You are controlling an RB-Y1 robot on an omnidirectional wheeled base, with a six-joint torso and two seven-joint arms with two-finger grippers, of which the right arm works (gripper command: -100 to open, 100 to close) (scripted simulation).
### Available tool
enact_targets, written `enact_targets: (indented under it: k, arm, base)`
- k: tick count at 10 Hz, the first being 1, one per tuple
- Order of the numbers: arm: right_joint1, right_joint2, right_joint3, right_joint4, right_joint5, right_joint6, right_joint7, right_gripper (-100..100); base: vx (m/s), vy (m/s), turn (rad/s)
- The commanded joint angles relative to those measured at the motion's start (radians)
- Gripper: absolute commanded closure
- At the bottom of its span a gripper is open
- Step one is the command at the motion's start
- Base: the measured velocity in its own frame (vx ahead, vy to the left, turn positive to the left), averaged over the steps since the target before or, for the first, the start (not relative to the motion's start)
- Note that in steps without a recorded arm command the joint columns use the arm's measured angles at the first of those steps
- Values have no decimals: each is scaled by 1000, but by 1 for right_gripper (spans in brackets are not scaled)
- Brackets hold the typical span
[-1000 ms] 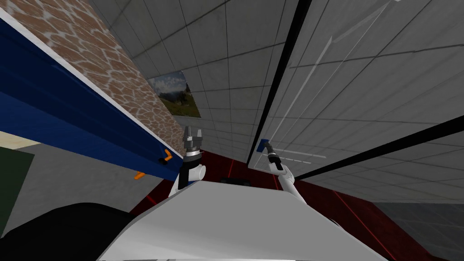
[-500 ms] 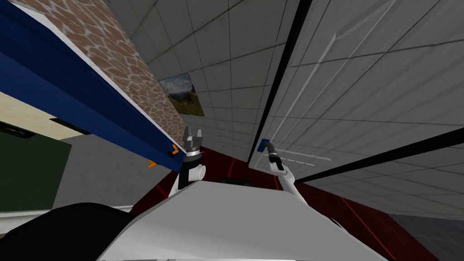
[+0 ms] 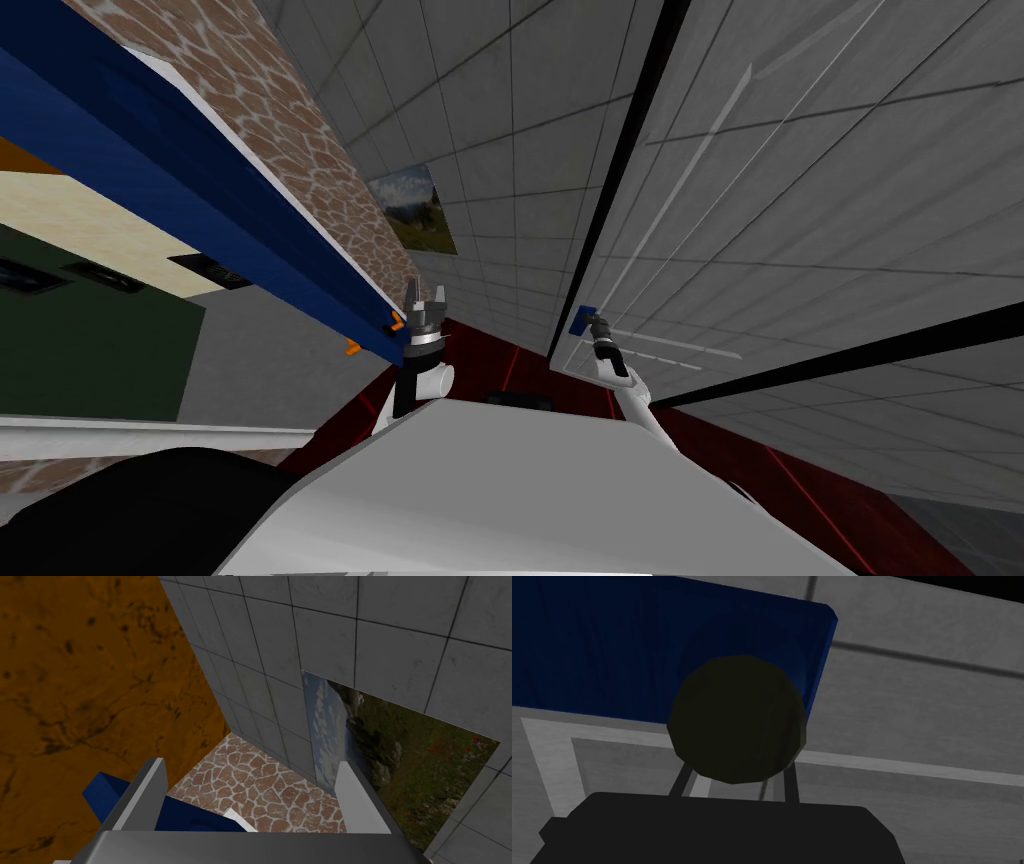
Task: Pull the door open
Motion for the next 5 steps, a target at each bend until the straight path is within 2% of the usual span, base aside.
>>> enact_targets:
  k: [1, 2, 3, 4, 5]
  arm:
    - [-10, 2, 12, -3, -50, -6, -50, 100]
    - [-10, 2, 12, -3, -58, -6, -68, 100]
    - [-11, 0, 14, -1, -97, -5, -103, 100]
    - [-11, 0, 14, -1, -97, -5, -109, 100]
    - [-13, -1, 16, 2, -136, -4, -149, 100]
  base:
    - [-98, -40, 181]
    - [-79, -43, 84]
    - [-71, -36, 122]
    - [-53, -31, 75]
    - [-59, -36, 89]
